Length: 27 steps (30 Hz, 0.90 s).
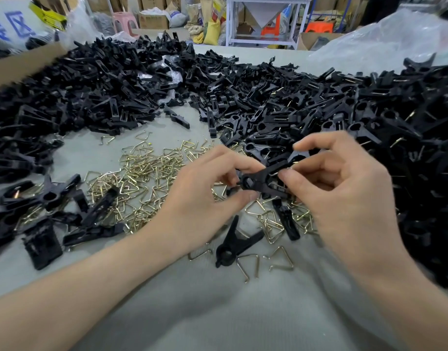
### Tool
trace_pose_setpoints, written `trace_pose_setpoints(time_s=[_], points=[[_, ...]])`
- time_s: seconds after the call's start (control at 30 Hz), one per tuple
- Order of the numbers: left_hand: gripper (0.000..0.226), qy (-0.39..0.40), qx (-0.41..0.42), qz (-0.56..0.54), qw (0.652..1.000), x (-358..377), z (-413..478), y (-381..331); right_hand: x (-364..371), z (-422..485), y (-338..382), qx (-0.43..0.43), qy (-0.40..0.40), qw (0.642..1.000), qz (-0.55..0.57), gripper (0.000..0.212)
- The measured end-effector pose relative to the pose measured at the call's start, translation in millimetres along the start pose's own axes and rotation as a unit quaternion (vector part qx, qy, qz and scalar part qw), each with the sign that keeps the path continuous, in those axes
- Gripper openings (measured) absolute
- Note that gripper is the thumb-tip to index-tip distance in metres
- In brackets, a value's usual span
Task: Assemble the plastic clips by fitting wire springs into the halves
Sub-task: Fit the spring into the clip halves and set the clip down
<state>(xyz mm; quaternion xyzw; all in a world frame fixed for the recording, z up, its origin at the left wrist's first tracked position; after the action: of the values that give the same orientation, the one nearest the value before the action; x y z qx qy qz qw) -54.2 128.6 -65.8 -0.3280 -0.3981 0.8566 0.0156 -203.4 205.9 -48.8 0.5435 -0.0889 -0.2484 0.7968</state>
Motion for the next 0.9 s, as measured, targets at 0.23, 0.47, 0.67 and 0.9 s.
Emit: trace_pose_setpoints(time_s=[0.23,0.47,0.67,0.9], points=[[0.031,-0.007,0.027,0.017,0.999,1,-2,-2,4,2,-5,0.137,0.022,0.975,0.171,0.031],[0.026,-0.015,0.07,-0.006,0.997,1,-3,-5,13,0,-11,0.283,0.118,0.888,0.342,0.039],[0.028,-0.013,0.095,0.04,0.995,2,-4,-8,14,-1,-10,0.278,0.15,0.894,0.319,0.035],[0.031,-0.017,0.104,0.06,0.993,0,-6,-15,18,-4,-4,0.291,0.2,0.882,0.312,0.062]])
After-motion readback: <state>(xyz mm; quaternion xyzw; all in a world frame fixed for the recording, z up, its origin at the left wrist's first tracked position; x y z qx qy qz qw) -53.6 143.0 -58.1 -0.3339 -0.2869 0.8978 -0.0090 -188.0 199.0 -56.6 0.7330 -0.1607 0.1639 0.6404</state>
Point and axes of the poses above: each hand's wrist, its own z-axis towards the middle knuckle, its own x-axis out of the palm, y = z × x, the point moved 3 cm from there along z, towards the middle knuckle, and after that the axes turned 7 degrees about z, right-handed, at the moved point
